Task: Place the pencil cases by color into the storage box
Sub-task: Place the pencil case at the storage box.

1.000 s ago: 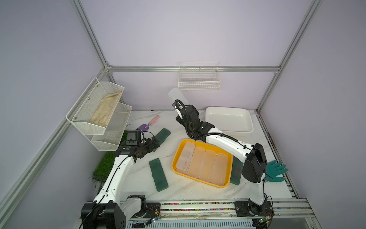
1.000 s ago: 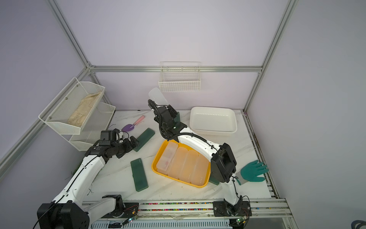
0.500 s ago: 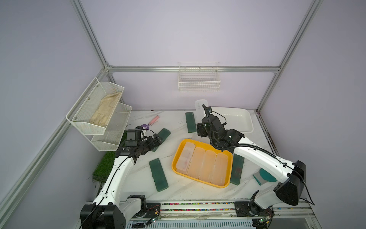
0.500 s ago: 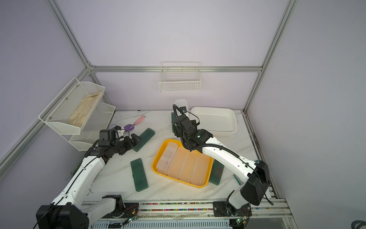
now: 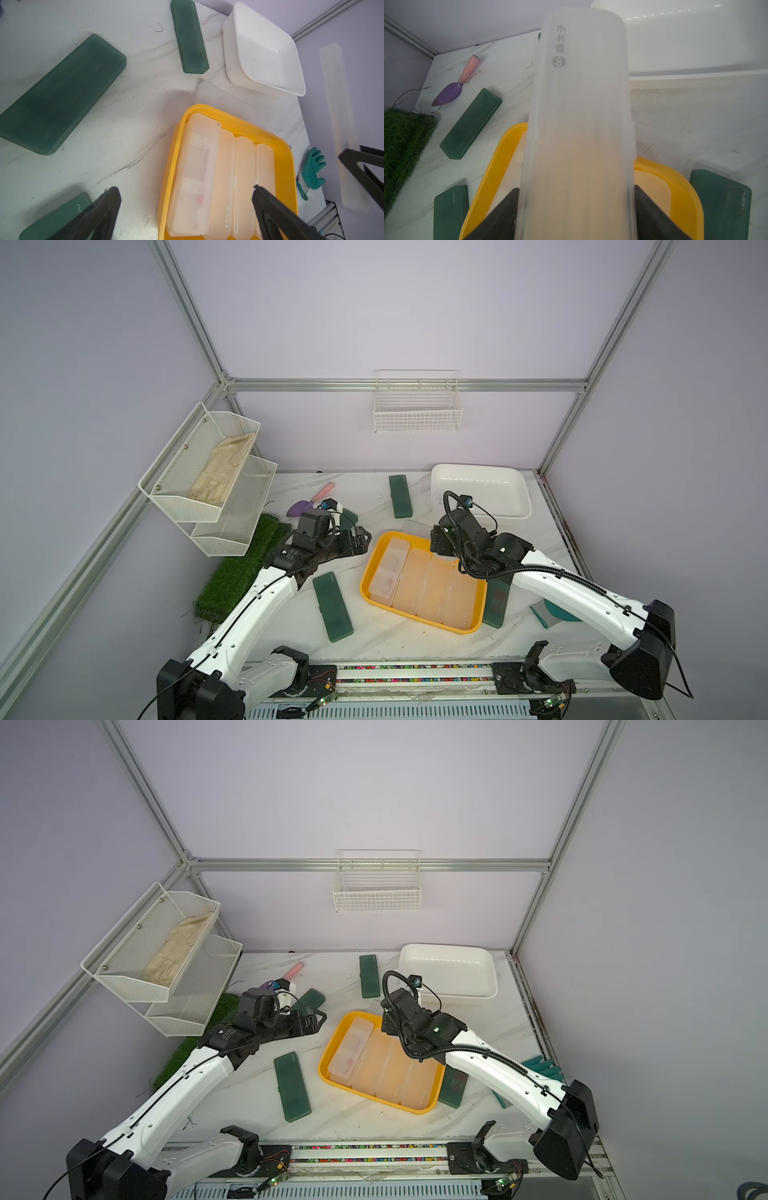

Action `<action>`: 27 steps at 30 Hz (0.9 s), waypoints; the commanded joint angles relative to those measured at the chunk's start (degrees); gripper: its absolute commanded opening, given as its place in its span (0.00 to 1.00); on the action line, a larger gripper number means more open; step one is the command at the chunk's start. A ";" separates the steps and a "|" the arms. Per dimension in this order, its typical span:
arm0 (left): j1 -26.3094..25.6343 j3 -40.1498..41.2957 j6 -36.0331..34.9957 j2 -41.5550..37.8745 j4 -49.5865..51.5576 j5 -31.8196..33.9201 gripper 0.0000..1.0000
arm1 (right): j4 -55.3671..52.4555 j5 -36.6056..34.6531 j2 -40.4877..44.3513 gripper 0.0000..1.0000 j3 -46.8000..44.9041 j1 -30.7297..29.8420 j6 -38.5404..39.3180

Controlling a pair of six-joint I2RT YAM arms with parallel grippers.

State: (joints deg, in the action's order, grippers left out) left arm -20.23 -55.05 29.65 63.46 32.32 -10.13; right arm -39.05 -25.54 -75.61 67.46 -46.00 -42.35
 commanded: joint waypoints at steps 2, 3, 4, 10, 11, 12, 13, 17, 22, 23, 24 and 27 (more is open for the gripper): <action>-3.81 -4.28 -3.70 0.91 -0.29 5.32 1.00 | -0.02 1.58 0.74 0.59 -2.53 -2.24 -7.48; -4.39 -4.50 -3.88 1.12 -0.01 5.74 1.00 | 0.11 1.57 0.15 0.59 -2.87 -3.10 -8.31; -4.82 -4.63 -4.07 1.30 0.27 6.06 1.00 | -0.05 1.18 -0.50 0.59 -3.04 -4.10 -9.09; -5.48 -5.14 -4.16 1.26 1.37 7.70 1.00 | -0.06 -0.42 -6.65 0.59 -3.83 -11.06 -15.24; -5.48 -5.14 -4.07 1.15 1.50 7.99 1.00 | 0.08 -0.77 -7.45 0.59 -3.97 -12.06 -16.36; -5.49 -5.10 -3.99 0.93 1.65 8.32 1.00 | 0.21 -0.91 -8.12 0.59 -4.08 -12.75 -17.06; -5.44 -5.03 -3.90 0.72 1.77 8.69 1.00 | 0.43 -0.92 -8.83 0.59 -4.18 -13.43 -17.85; -5.47 -4.81 -3.56 -0.25 2.24 9.81 1.00 | 0.55 -1.55 -10.32 0.59 -4.84 -16.06 -21.28; -5.43 -4.16 -3.55 -1.23 2.49 9.88 1.00 | 1.03 -1.79 -11.70 0.59 -6.34 -18.15 -24.71; -5.41 -3.99 -3.55 -1.33 2.49 9.87 1.00 | 1.46 -1.71 -12.08 0.59 -6.62 -18.48 -25.16; -5.51 -3.92 -3.47 -1.48 2.49 9.79 1.00 | 1.79 -1.61 -12.40 0.59 -6.77 -18.60 -25.52; -5.50 -3.86 -3.46 -1.75 2.58 9.43 1.00 | 2.63 -1.77 -13.71 0.59 -6.58 -18.78 -26.45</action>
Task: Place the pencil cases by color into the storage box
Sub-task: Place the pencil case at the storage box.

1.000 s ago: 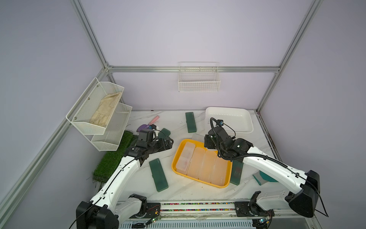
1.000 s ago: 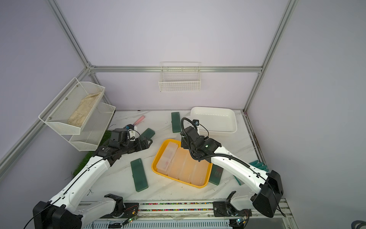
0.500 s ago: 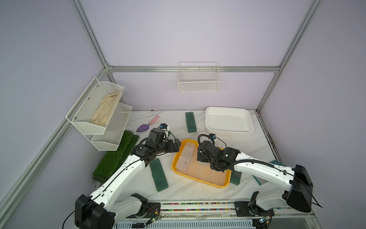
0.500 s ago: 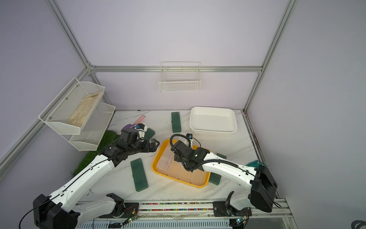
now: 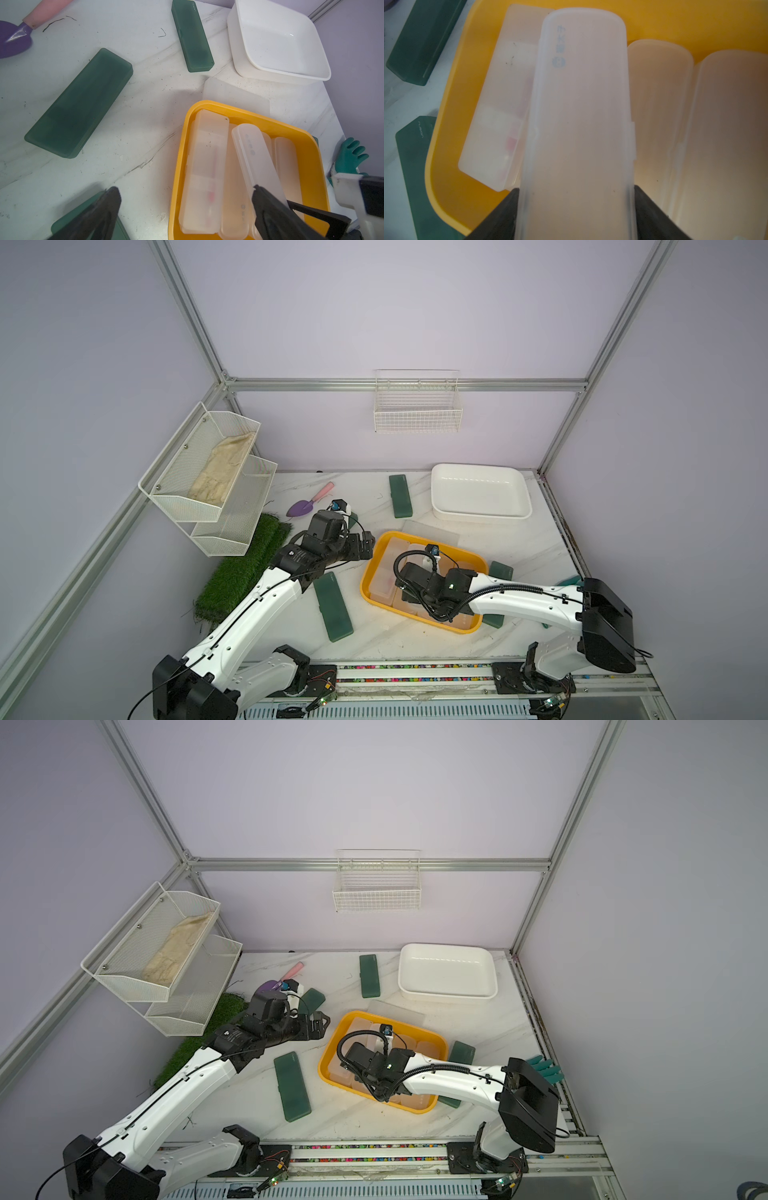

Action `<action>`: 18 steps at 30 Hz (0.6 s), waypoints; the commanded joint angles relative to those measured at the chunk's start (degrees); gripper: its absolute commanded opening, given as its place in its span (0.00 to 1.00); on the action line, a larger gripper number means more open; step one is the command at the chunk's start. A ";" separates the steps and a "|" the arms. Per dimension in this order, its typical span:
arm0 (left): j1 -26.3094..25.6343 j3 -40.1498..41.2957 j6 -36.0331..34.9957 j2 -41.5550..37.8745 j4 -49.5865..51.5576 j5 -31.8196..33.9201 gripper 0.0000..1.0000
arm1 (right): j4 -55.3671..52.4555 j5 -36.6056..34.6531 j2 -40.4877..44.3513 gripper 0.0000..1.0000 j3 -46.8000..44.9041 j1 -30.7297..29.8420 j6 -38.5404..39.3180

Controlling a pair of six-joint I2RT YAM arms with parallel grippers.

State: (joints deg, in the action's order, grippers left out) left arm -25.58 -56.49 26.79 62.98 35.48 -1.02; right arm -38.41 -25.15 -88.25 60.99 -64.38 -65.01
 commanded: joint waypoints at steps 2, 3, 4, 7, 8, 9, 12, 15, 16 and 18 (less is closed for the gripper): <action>-0.16 -2.34 -0.59 -1.41 -0.59 0.14 1.00 | 2.00 -2.73 -1.82 0.59 0.35 -0.40 -4.67; -0.23 -2.35 -0.64 -1.51 -0.59 -0.05 1.00 | 2.18 -2.88 -2.13 0.59 0.37 -0.39 -4.83; -0.19 -2.27 -0.59 -1.54 -0.55 -0.10 1.00 | 2.09 -2.89 -2.50 0.60 0.57 -0.40 -5.28; -0.07 -2.00 -0.44 -1.83 -0.57 -0.21 1.00 | 2.03 -3.52 -3.76 0.60 1.11 -0.40 -5.56; -0.15 -1.85 -0.42 -1.89 -0.59 -0.21 1.00 | 2.07 -3.68 -4.15 0.61 1.32 -0.40 -5.86; -0.19 -1.71 -0.25 -2.07 -0.59 -0.21 1.00 | 2.39 -3.68 -4.55 0.62 1.32 -0.40 -5.97; -0.15 -1.47 -0.16 -2.16 -0.54 -0.30 1.00 | 2.96 -3.71 -5.96 0.62 1.82 -0.37 -6.13; -0.22 -1.57 -0.17 -2.25 -0.35 -0.48 1.00 | 3.18 -3.51 -7.64 0.63 2.86 -0.32 -6.37; -0.13 -1.54 -0.16 -2.40 -0.28 -0.40 1.00 | 3.27 -3.44 -8.21 0.64 3.14 -0.24 -6.62; -0.16 -1.63 -0.31 -2.68 0.10 -0.15 1.00 | 3.55 -2.87 -9.19 0.65 3.48 0.24 -7.00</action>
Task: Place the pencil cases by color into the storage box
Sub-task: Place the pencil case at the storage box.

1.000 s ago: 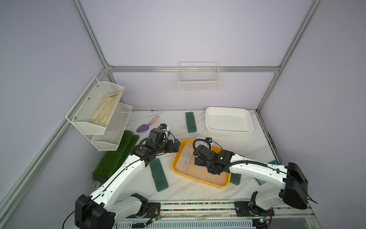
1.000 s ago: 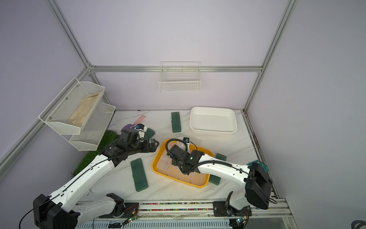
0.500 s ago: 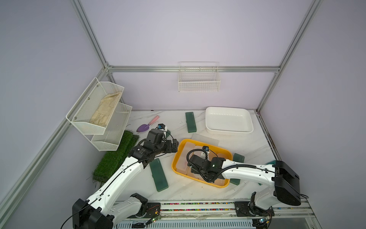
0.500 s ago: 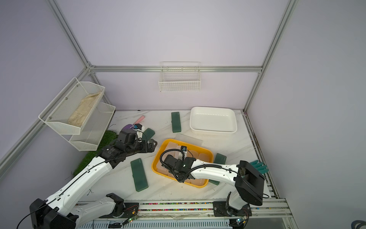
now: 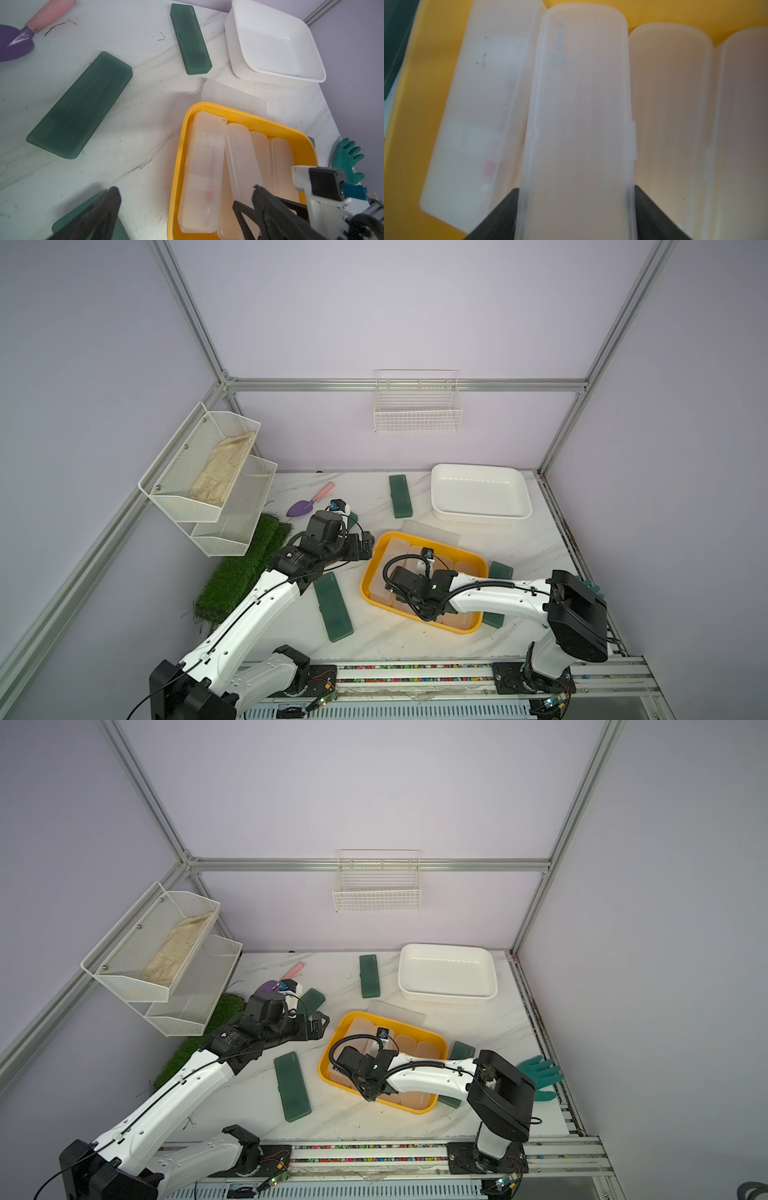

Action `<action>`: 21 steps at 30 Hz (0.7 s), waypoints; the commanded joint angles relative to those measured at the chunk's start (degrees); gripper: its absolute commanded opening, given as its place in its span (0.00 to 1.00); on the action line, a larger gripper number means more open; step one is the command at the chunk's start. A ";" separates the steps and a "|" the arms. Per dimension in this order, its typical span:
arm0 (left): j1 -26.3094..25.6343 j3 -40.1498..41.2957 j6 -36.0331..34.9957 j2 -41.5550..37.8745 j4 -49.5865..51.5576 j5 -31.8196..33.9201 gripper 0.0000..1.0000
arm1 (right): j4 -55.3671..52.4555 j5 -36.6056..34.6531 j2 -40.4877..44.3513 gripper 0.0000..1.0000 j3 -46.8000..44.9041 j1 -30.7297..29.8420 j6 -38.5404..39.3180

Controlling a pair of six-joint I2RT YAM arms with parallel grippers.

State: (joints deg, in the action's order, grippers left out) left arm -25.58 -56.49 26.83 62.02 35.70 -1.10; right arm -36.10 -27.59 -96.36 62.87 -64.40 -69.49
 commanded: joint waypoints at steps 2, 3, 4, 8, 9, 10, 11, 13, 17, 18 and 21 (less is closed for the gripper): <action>-0.15 -1.61 -0.52 -2.03 0.14 0.51 1.00 | 2.43 0.52 -1.51 0.67 1.54 0.79 -2.49; -0.10 -1.61 -0.55 -2.15 0.28 0.74 1.00 | 3.17 1.01 -1.72 0.68 1.33 1.07 -2.27; -0.13 -1.50 -0.58 -2.32 0.33 0.92 1.00 | 3.56 1.34 -1.81 0.69 1.40 1.20 -2.16; -0.08 -1.00 -0.55 -2.78 0.42 1.71 1.00 | 4.59 2.27 -2.55 0.76 2.03 1.81 -1.09; -0.08 -0.81 -0.54 -2.78 0.39 1.83 1.00 | 4.74 2.52 -2.74 0.79 2.25 2.06 -0.83; -0.04 -0.71 -0.49 -2.70 0.42 1.89 1.00 | 5.08 2.82 -2.93 0.81 2.33 2.28 -0.54; -0.08 -0.71 -0.46 -2.69 0.42 2.11 1.00 | 5.32 3.18 -3.11 0.84 2.34 2.50 -0.42; -0.06 -0.63 -0.40 -2.61 0.48 2.63 1.00 | 6.13 3.91 -3.31 0.88 2.26 2.86 0.02; -0.07 -1.10 -0.51 -2.50 1.20 3.69 1.00 | 7.24 4.62 -3.24 0.95 1.95 3.38 0.63; -0.09 -1.24 -0.55 -2.36 1.45 3.87 1.00 | 7.91 4.65 -2.70 0.96 1.67 3.41 0.96; 0.01 -1.80 -0.79 -1.59 2.19 4.43 1.00 | 8.61 4.25 -0.52 0.97 1.13 3.75 2.43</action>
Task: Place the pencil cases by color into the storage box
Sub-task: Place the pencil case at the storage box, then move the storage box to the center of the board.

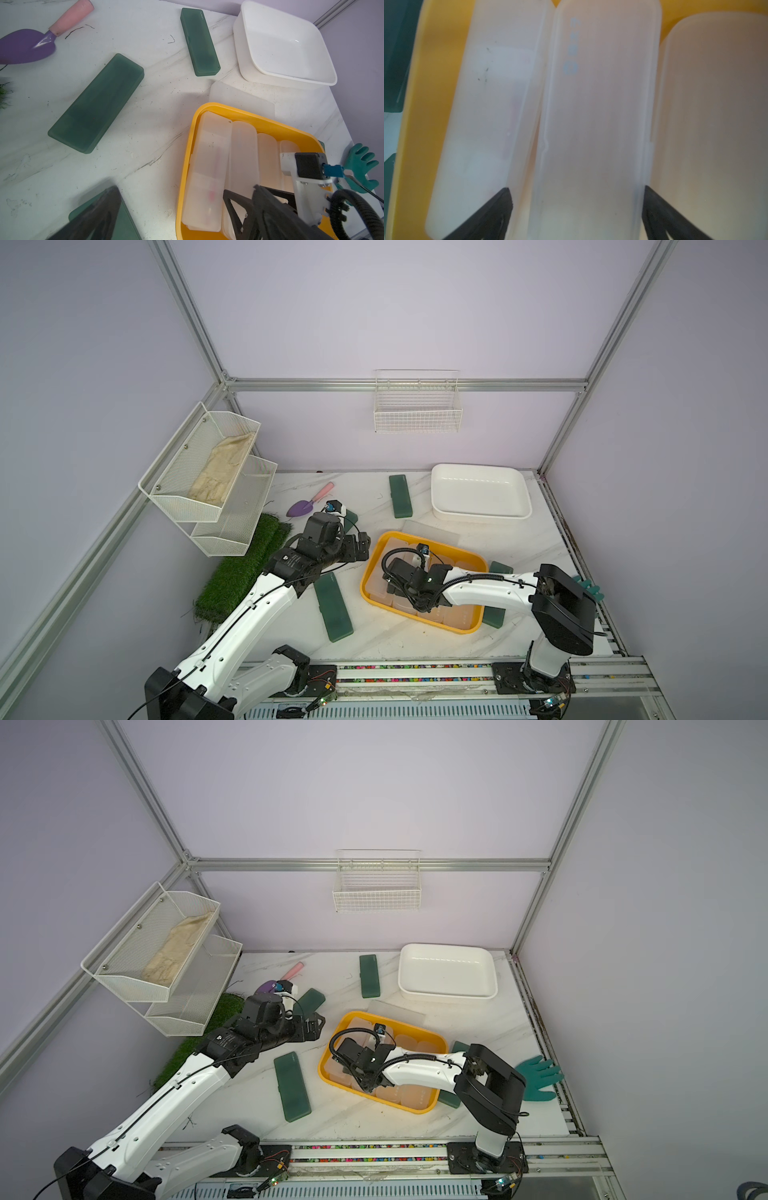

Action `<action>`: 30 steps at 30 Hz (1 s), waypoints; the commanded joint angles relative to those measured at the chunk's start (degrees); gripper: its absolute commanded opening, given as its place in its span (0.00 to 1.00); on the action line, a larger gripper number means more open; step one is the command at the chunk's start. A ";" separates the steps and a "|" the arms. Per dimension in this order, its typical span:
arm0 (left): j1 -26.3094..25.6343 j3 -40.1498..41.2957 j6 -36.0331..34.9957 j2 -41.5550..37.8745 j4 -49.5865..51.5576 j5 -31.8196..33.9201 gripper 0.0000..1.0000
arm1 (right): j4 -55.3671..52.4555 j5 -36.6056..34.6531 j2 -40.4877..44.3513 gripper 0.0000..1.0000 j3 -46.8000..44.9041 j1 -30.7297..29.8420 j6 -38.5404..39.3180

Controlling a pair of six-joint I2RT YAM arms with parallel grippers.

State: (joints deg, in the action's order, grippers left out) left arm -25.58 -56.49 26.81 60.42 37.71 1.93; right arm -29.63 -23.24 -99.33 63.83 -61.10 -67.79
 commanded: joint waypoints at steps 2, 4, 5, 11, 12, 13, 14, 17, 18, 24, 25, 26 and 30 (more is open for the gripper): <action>0.01 -2.31 -0.91 0.82 0.81 1.66 1.00 | 2.04 -1.49 5.10 0.97 -0.23 0.59 1.64; 0.09 -2.95 -1.05 2.00 1.31 1.64 1.00 | 2.05 -2.52 8.63 0.97 -1.39 1.26 2.35; 0.05 -3.52 -1.22 2.79 1.86 1.67 1.00 | 1.99 -2.89 10.78 0.97 -2.22 1.93 2.71; 0.09 -5.95 -2.50 9.42 4.30 0.98 1.00 | 0.82 -2.43 25.39 0.97 -8.42 9.07 6.33; 0.07 -6.52 -2.70 10.77 4.65 0.82 1.00 | 0.23 -2.25 27.72 0.97 -9.18 10.76 7.45; 0.03 -7.03 -2.80 11.94 4.82 0.71 1.00 | -0.22 -1.94 29.74 0.97 -9.77 12.28 8.70; 0.07 -7.58 -2.89 13.29 5.08 0.47 1.00 | -0.63 -1.36 31.68 0.97 -10.29 14.09 10.07; 0.01 -9.08 -2.90 17.19 5.19 -0.88 0.99 | -1.88 2.29 35.14 0.97 -10.89 21.05 14.22; 0.01 -9.51 -2.98 18.66 5.34 -1.28 0.99 | -1.98 4.32 35.87 0.97 -11.01 23.69 15.77; -0.17 -13.27 -2.42 28.33 6.61 -2.99 0.96 | -3.97 14.69 35.90 0.96 -10.97 36.84 21.48; -0.17 -13.72 -2.30 29.33 6.74 -3.09 0.95 | -4.11 15.68 35.66 0.96 -11.13 38.21 22.02; -0.17 -14.26 -2.20 30.39 6.61 -3.15 0.94 | -4.21 17.31 35.28 0.96 -11.42 40.00 22.90; -0.24 -16.07 -2.46 34.56 6.76 -3.14 0.85 | -4.37 21.80 33.56 0.94 -12.83 44.49 25.17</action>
State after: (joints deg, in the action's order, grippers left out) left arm -25.58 -68.73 24.77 93.58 44.40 -0.27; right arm -31.97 -6.81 -64.86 52.01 -18.37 -45.84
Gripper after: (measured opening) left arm 0.869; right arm 0.945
